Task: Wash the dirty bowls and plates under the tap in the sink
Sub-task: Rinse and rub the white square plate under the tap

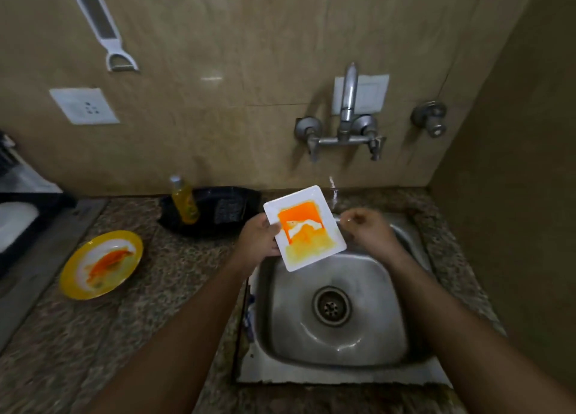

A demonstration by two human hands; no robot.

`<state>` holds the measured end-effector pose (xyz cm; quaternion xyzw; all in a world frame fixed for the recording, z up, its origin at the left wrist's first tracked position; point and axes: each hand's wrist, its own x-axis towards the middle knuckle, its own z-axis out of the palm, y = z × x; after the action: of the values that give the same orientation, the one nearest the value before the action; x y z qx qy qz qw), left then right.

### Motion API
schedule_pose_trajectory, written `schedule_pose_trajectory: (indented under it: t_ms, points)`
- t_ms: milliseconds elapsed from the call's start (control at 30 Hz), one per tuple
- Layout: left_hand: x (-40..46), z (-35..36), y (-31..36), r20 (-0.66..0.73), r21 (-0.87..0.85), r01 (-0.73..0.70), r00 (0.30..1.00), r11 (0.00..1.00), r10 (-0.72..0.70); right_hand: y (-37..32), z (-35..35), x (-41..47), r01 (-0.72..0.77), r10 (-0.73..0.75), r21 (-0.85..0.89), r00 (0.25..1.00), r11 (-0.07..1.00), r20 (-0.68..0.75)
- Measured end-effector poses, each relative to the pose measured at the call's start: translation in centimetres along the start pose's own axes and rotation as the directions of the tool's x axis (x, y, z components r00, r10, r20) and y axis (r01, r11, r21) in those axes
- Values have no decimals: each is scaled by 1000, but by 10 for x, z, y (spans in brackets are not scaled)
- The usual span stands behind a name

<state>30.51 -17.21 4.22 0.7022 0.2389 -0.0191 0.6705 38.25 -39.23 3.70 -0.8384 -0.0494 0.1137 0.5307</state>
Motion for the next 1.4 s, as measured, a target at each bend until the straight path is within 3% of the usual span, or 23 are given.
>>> schedule_pose_trajectory:
  t_ms: [200, 333, 500, 733, 1067, 1167, 1233, 1333, 1400]
  points:
    - [29, 22, 21, 39, 83, -15, 999, 996, 12, -48, -38, 55, 121, -145, -92, 932, 988, -333]
    - [37, 32, 25, 46, 98, -7, 999, 995, 3, -54, -44, 89, 61, -185, -280, 876, 958, -444]
    - [45, 38, 24, 64, 122, -17, 998, 992, 9, -50, -46, 110, 66, -246, -420, 887, 905, -390]
    - [54, 44, 22, 84, 144, 13, 996, 990, -25, -43, -45, 117, 69, -170, -253, 900, 965, -400]
    - [61, 57, 18, 128, 115, 11, 991, 993, -25, -41, -49, 117, 104, -167, -192, 921, 976, -351]
    - [64, 64, 18, 139, 119, 14, 990, 993, -31, -41, -51, 110, 98, -117, -73, 935, 993, -335]
    - [68, 69, 20, 126, 113, 24, 991, 993, -38, -33, -46, 96, 61, -109, -142, 925, 988, -365]
    - [76, 75, 19, 105, 106, 30, 994, 994, -41, -11, -26, 67, 157, -291, -305, 833, 939, -470]
    - [84, 77, 16, 68, 152, 11, 997, 988, -22, 6, -11, 54, 273, -449, -432, 807, 860, -384]
